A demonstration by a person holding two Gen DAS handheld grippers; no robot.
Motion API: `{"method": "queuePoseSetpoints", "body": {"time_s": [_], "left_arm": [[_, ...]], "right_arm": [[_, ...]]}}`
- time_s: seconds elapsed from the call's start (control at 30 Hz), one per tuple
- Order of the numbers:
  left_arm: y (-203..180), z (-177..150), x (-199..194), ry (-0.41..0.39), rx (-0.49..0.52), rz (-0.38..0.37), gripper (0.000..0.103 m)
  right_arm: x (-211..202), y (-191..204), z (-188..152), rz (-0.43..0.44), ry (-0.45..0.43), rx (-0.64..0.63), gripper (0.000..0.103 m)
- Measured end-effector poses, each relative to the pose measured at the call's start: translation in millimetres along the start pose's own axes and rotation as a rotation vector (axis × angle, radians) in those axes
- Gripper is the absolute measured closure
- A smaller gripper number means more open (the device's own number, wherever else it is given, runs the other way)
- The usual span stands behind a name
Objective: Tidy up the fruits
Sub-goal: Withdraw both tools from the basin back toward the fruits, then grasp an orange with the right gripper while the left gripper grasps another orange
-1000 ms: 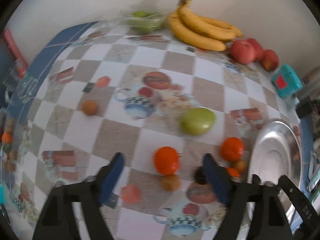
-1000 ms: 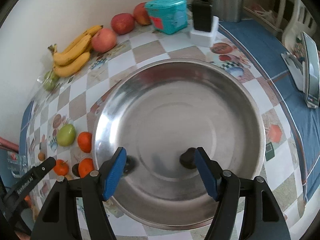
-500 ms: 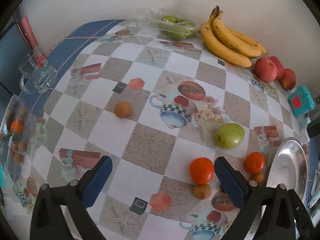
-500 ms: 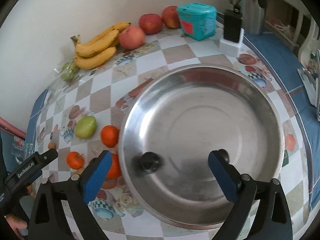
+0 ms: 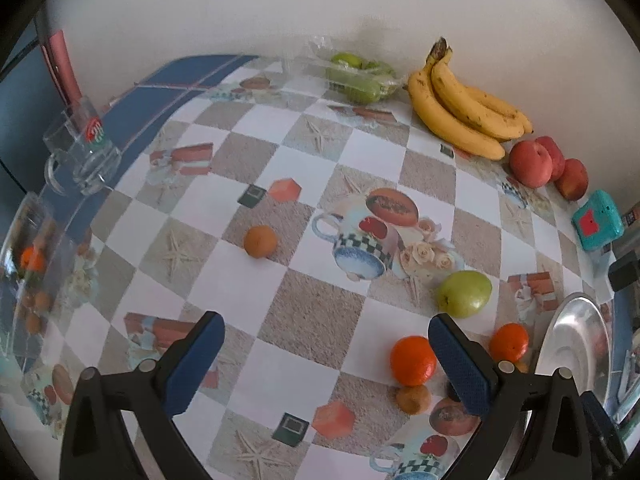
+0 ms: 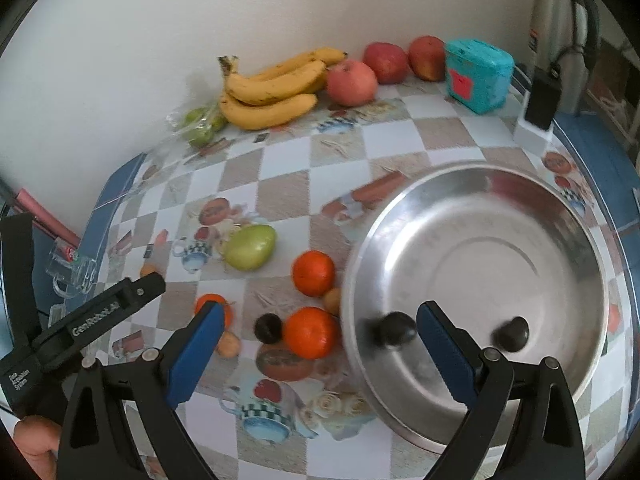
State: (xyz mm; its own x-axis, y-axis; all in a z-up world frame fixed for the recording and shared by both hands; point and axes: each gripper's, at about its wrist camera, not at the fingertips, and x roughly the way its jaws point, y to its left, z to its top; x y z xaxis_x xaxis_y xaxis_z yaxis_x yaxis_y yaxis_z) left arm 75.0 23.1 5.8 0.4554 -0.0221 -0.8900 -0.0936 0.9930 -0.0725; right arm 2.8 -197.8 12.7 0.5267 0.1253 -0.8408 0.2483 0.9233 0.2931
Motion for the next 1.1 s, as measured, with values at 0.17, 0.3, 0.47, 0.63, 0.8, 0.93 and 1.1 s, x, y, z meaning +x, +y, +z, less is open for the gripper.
{"method": "queuePoseSetpoints", "body": {"time_s": [0.17, 0.3, 0.47, 0.63, 0.8, 0.93, 1.1], "left_arm": [[4, 3, -4, -0.021, -0.01, -0.011, 0.0], [5, 3, -5, -0.024, -0.009, -0.038, 0.0], [-1, 2, -2, -0.013, 0.006, -0.067, 0.001], [-9, 0, 5, 0.012, 0.023, -0.107, 0.008], [-21, -6, 19, 0.076, 0.056, -0.146, 0.011], [-30, -7, 25, 0.103, 0.073, -0.176, 0.012], [-36, -12, 35, 0.148, 0.08, -0.183, 0.02]], "right_arm": [[9, 15, -2, 0.052, 0.024, -0.001, 0.006], [11, 27, -2, 0.059, 0.019, -0.05, 0.007], [18, 27, -4, 0.048, 0.046, -0.064, 0.038], [30, 24, -7, 0.049, 0.099, -0.059, 0.049], [37, 23, -9, 0.035, 0.126, -0.052, 0.049], [42, 20, -10, 0.015, 0.146, -0.043, 0.05], [48, 16, -12, -0.001, 0.17, -0.03, 0.053]]}}
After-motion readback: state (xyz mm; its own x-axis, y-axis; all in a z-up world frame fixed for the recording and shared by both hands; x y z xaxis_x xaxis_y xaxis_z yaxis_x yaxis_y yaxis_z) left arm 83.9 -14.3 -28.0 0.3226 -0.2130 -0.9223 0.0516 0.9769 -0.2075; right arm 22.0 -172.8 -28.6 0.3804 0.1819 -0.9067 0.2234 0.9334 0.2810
